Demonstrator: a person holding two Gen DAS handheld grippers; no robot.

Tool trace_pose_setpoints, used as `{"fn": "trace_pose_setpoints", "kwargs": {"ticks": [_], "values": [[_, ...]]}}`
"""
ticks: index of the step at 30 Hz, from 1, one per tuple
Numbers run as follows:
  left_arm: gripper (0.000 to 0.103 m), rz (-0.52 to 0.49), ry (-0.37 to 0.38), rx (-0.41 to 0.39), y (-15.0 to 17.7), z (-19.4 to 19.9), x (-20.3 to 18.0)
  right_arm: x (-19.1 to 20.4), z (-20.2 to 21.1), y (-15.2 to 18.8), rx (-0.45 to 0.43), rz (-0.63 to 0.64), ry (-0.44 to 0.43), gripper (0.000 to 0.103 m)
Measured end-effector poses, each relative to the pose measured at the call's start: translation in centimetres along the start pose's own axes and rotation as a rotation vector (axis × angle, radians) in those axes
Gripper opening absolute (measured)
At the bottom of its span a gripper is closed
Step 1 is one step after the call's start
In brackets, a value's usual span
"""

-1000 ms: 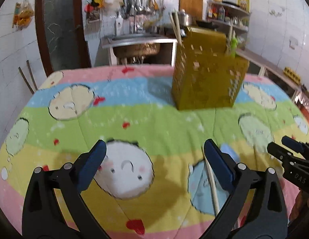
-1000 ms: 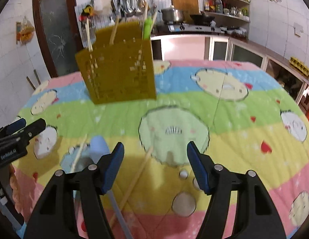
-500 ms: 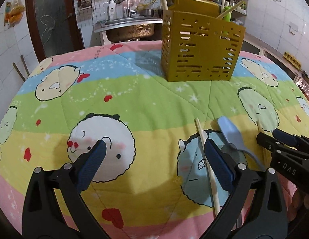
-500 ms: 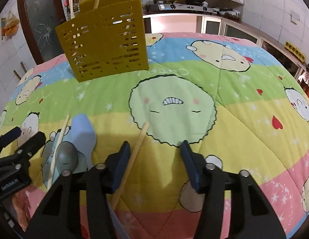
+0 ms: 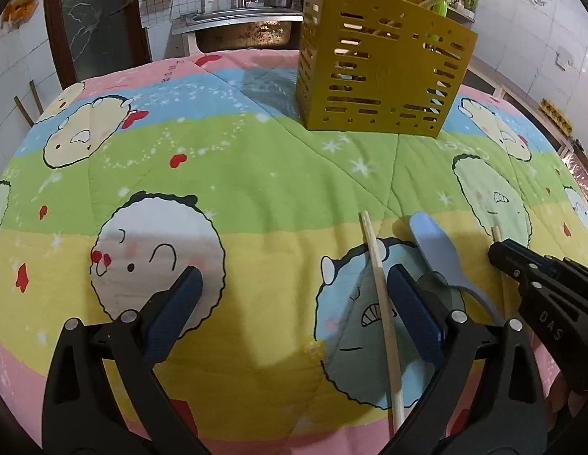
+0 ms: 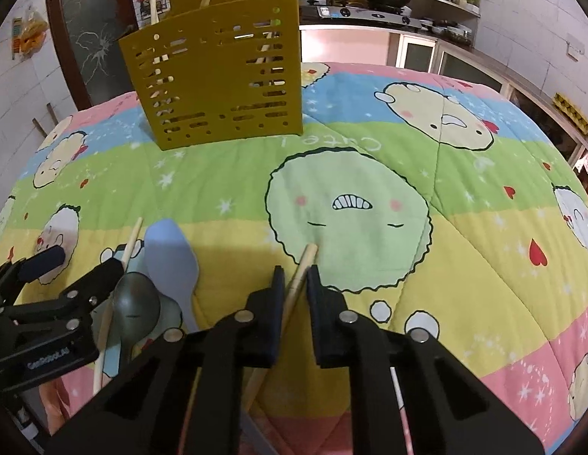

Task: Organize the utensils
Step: 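Close the right gripper on a chopstick while the left gripper grasps another chopstick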

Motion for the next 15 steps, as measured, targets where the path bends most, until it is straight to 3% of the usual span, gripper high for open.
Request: {"fn": "trace_pose_setpoints", "kwargs": {"ticks": [5,15], "values": [[0.090,-0.010,-0.005,0.010,-0.2,-0.4,-0.5,-0.3,0.2,0.2,-0.005,0.001,-0.008,0.012],[0.070,-0.046,0.000,0.020,-0.3,-0.7,-1.6,-1.3,0.1,0.6,-0.002,-0.018,-0.019,0.012]]}}
Point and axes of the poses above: each gripper's, at about its wrist camera, not at the fingertips, and z roughly against the way its jaws point, x to its left, y to its underside, the point moved 6 cm from there along -z, roughly the way its jaws point, and after that the axes turned 5 degrees about y, right-handed, at the moved point
